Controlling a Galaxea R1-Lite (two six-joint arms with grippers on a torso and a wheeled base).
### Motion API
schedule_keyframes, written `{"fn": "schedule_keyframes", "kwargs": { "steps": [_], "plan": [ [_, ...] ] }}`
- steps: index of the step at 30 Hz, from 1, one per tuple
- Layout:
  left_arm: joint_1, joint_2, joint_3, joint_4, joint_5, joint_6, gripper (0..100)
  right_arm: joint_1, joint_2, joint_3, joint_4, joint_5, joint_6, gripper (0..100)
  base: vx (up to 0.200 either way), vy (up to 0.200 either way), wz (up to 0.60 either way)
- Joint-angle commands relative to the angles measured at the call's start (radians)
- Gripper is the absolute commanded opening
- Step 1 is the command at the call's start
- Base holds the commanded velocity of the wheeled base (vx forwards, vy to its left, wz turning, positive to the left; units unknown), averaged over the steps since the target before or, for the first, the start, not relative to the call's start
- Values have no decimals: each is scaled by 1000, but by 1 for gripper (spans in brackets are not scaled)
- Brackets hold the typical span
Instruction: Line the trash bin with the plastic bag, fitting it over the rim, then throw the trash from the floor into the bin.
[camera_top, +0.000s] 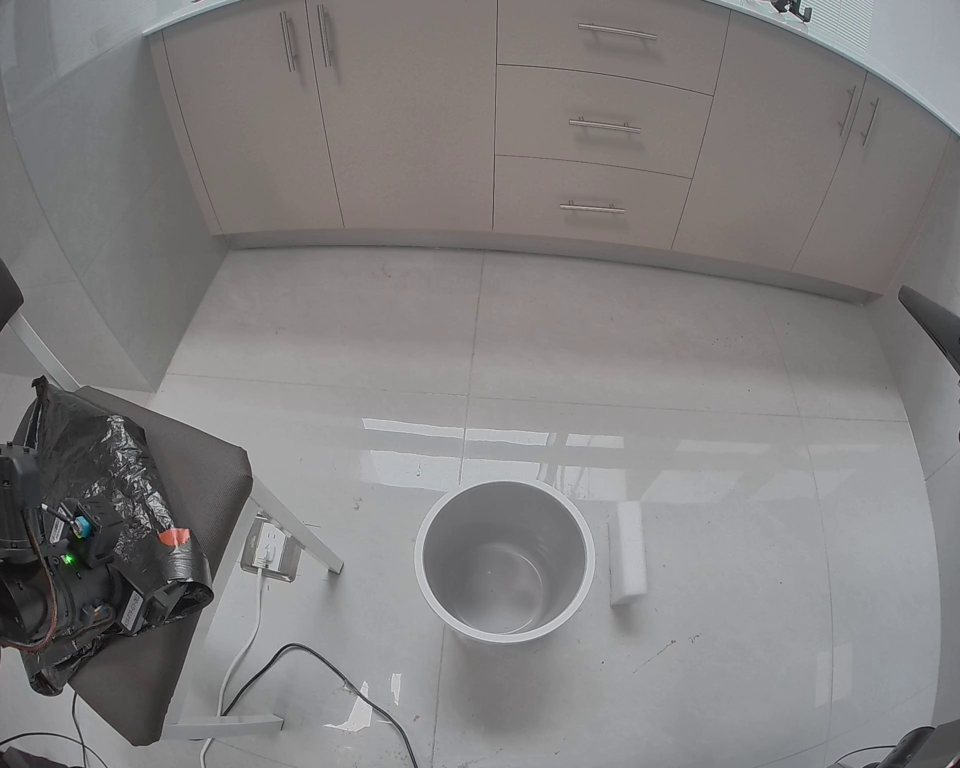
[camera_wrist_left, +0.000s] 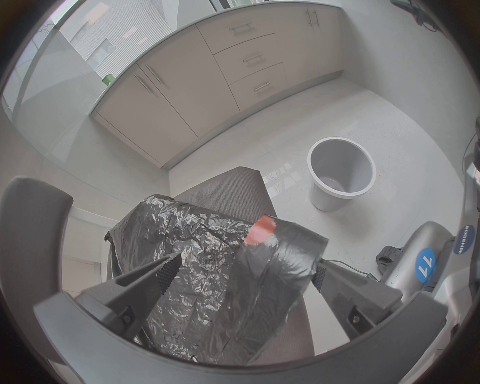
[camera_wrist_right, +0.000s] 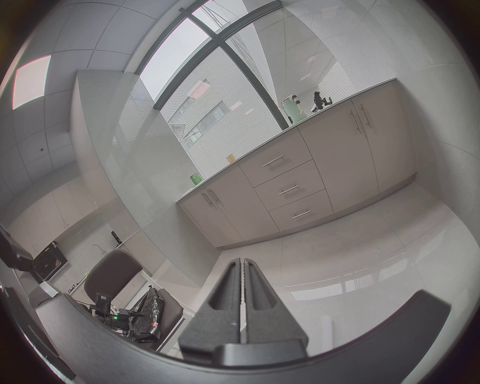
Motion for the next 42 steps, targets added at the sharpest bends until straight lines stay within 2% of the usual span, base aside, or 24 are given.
{"fn": "schedule_keyframes", "kwargs": {
  "steps": [1,7,17,28,29,42],
  "plan": [
    [26,91,3,-18,0,2,100,-6,-2,1,0,1,-3,0,0,0,0],
    [36,122,1,-35,0,3,100,-6,-1,1,1,1,-3,0,0,0,0],
    [35,168,17,-235,1,-7,100,-6,-2,1,0,1,-4,0,0,0,0],
    [27,183,41,-274,0,-3,100,-6,-1,3,0,1,-6,0,0,0,0],
    [27,185,44,-290,0,-4,0,-6,-1,3,0,2,-6,0,0,0,0],
    [24,191,78,-380,-3,-12,0,-6,4,6,1,2,-9,0,0,0,0]
  ]
}}
